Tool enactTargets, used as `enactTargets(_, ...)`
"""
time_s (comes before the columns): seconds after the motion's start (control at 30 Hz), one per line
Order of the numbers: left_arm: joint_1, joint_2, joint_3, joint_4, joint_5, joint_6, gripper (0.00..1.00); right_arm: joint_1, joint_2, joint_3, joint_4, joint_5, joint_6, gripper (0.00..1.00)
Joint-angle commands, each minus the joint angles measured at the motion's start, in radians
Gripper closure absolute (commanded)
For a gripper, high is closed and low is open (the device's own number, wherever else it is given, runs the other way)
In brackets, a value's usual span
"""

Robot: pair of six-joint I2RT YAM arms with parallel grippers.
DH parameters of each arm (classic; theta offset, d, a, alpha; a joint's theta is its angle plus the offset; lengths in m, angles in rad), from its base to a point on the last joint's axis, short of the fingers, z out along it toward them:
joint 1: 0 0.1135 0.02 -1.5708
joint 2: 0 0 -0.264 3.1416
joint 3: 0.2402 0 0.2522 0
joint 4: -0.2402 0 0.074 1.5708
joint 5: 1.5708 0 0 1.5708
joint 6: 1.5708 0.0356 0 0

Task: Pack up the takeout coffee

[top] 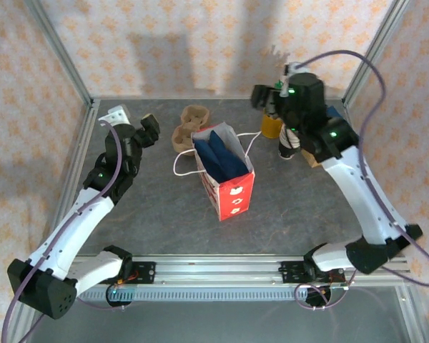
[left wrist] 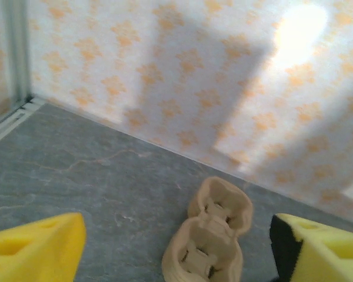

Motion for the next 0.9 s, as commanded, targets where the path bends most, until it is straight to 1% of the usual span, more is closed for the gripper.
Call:
enactTargets(0.0,0.067,-0.012,-0.001,0.071,-0.08,0.066,0.09,-0.158,-0.104,-0.161,0.148,-0.026,0.016,0.16)
enactTargets(0.1,0.124,-0.05,-0.091,0.186,-0.118,0.13,0.02,-0.27,-0.204,-0.38,0.302,-0.063,0.013,0.09)
enactTargets(0.2,0.165,-0.087,-0.21,0.317,-0.192,0.168,0.01,-0.317,-0.267,-0.581,0.434,0.002,0.006,0.03)
enactTargets(0.3,0.202,-0.094,-0.33,0.431,-0.26,0.173,0.01,-0.339,-0.306,-0.787,0.588,0.078,-0.013,0.0)
enactTargets(0.43,0.215,-0.077,-0.499,0.624,-0.307,0.214,0.01,-0.341,-0.34,-1.062,0.884,0.167,-0.073,0.0)
enactTargets(0.5,0.216,-0.066,-0.602,0.753,-0.321,0.251,0.01,-0.352,-0.341,-1.176,1.014,0.161,-0.091,0.0)
enactTargets(0.57,0.216,-0.052,-0.667,0.823,-0.336,0.267,0.01,-0.359,-0.33,-1.252,1.106,0.155,-0.094,0.0)
enactTargets(0.67,0.22,-0.011,-0.713,0.879,-0.335,0.293,0.01,-0.359,-0.306,-1.358,1.258,0.132,-0.139,0.0)
enactTargets(0.73,0.224,0.02,-0.736,0.929,-0.305,0.309,0.01,-0.36,-0.291,-1.422,1.376,0.129,-0.158,0.0)
enactTargets(0.77,0.23,0.04,-0.755,0.969,-0.282,0.308,0.01,-0.36,-0.281,-1.452,1.435,0.117,-0.178,0.0)
enactTargets(0.87,0.258,0.114,-0.825,1.146,-0.16,0.268,0.01,-0.361,-0.218,-1.524,1.62,0.098,-0.224,0.0)
